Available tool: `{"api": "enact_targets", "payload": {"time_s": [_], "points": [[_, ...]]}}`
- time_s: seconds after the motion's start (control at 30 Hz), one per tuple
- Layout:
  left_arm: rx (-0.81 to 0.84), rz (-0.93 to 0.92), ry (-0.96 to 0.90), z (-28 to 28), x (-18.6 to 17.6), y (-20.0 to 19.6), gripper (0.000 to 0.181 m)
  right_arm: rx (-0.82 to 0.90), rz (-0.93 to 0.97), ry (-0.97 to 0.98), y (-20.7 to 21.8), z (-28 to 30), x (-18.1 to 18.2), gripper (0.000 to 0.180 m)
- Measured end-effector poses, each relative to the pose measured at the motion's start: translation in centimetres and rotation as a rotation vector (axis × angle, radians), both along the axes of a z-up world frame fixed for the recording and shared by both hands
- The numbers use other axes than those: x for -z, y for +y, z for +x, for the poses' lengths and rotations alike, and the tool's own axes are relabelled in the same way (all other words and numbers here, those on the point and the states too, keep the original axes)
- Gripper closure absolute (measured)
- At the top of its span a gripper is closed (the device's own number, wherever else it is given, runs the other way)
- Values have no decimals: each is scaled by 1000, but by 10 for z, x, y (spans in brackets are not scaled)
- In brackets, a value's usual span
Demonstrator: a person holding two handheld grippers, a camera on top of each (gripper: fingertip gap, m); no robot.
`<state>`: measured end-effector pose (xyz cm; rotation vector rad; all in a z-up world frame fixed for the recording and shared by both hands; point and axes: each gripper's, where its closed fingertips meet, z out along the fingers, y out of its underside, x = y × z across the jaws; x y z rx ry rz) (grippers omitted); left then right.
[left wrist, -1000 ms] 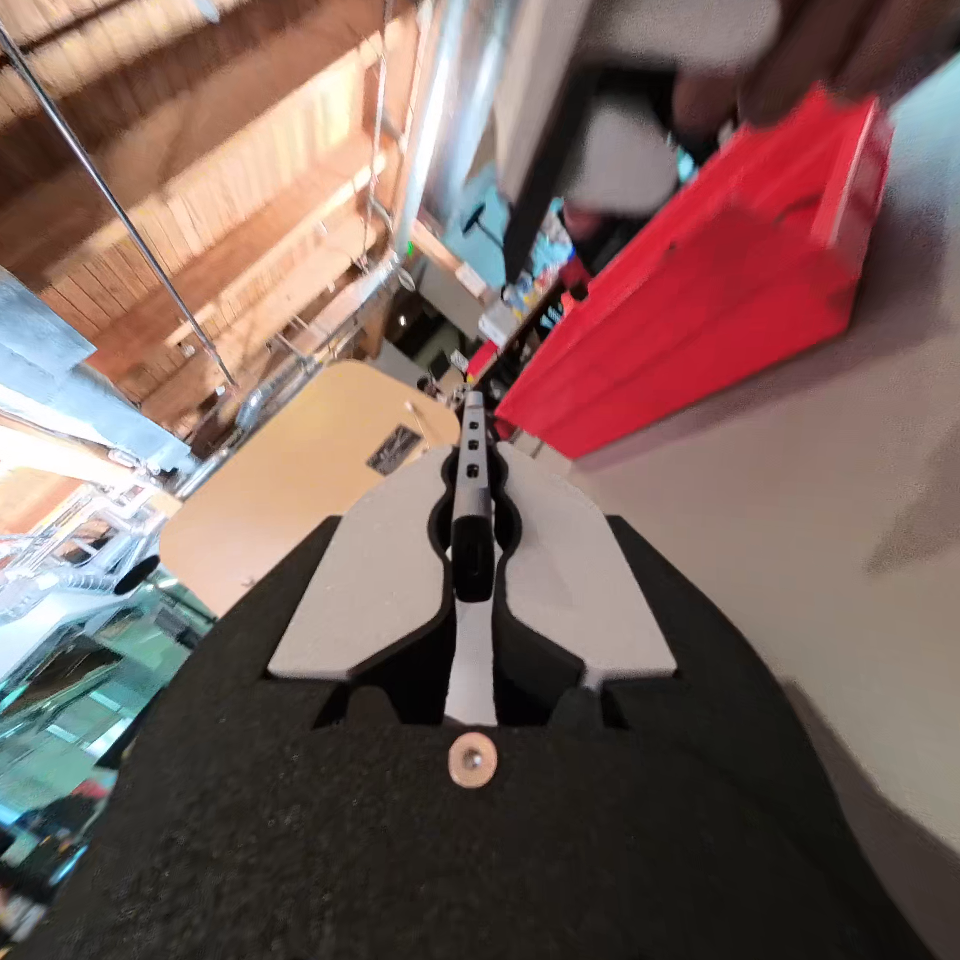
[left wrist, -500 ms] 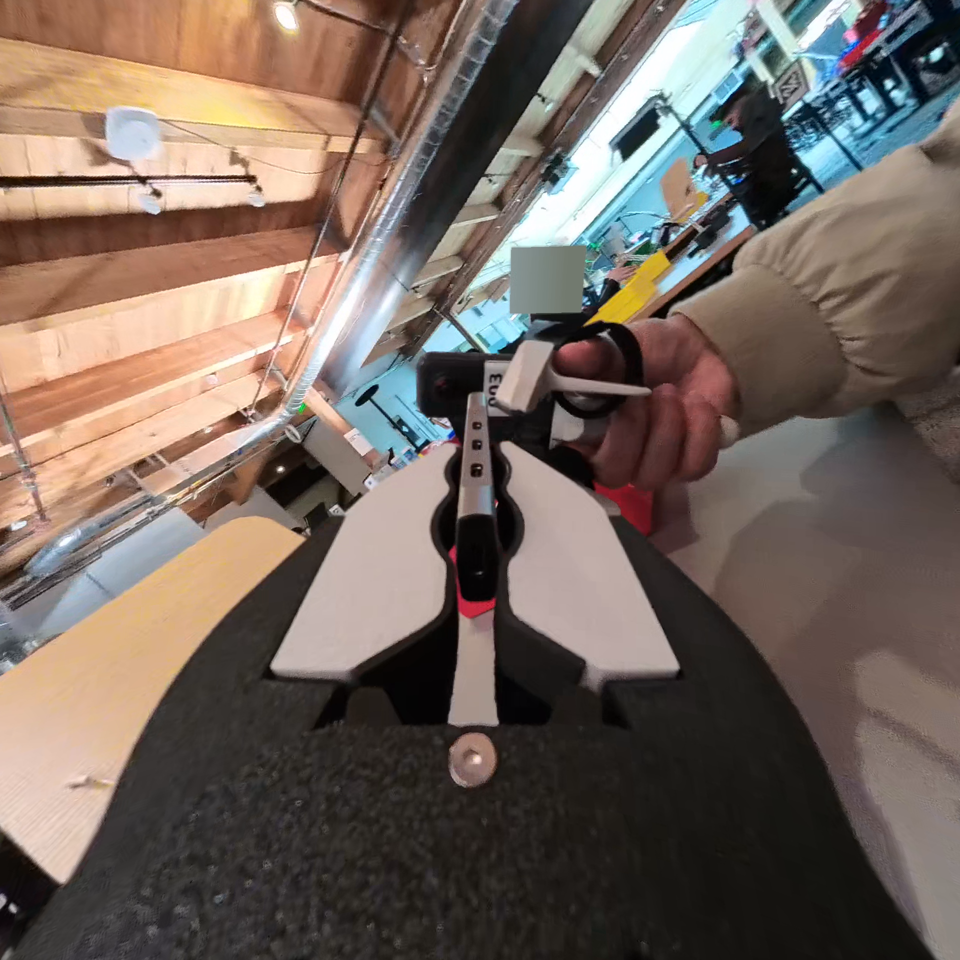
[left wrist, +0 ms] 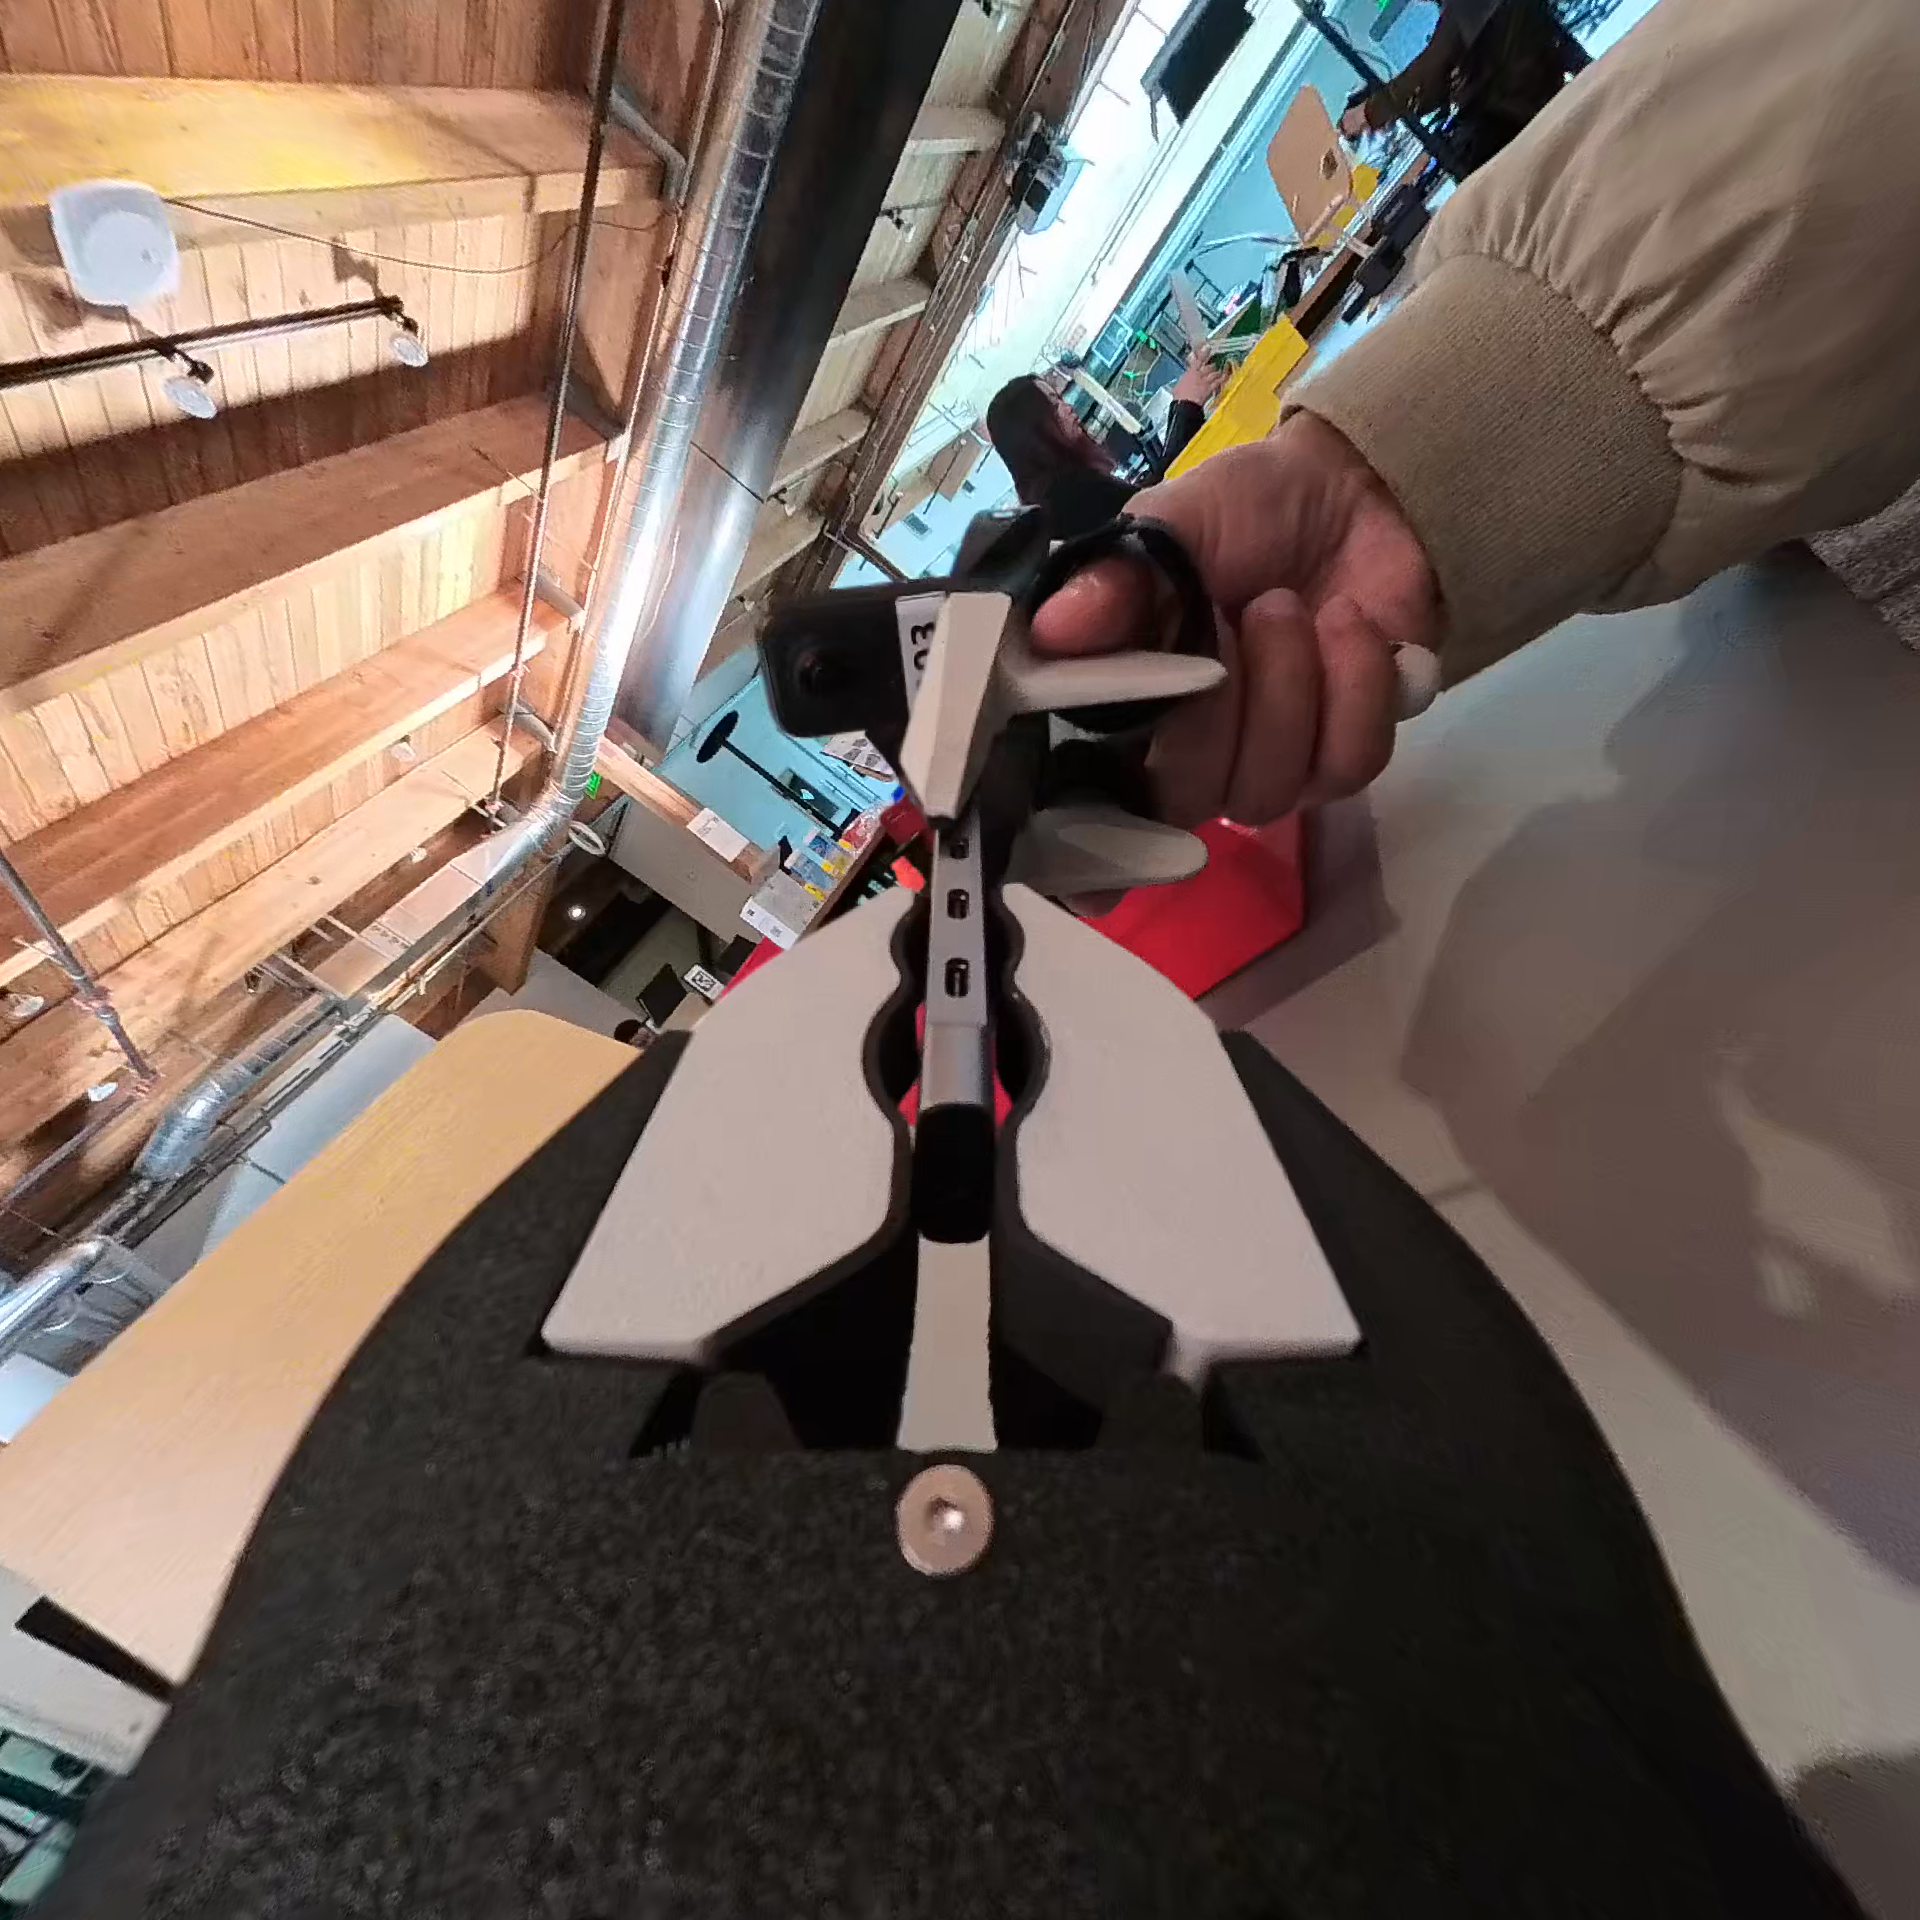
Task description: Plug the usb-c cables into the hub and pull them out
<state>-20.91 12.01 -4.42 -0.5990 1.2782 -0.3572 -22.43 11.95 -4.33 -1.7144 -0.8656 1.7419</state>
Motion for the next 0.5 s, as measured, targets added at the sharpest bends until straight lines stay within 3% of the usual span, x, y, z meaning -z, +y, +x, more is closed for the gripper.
{"api": "enact_targets", "payload": {"time_s": [0.27, 0.43, 0.5], "points": [[-10, -30, 8, -1, -3, 2, 172, 13, 46, -36, -1, -1, -1, 157], [-189, -280, 63, -12, 3, 23, 167, 155, 196, -194, 26, 13, -11, 157], [-204, -383, 69, -20, 4, 23, 167, 228, 280, -274, 44, 35, -32, 157]]}}
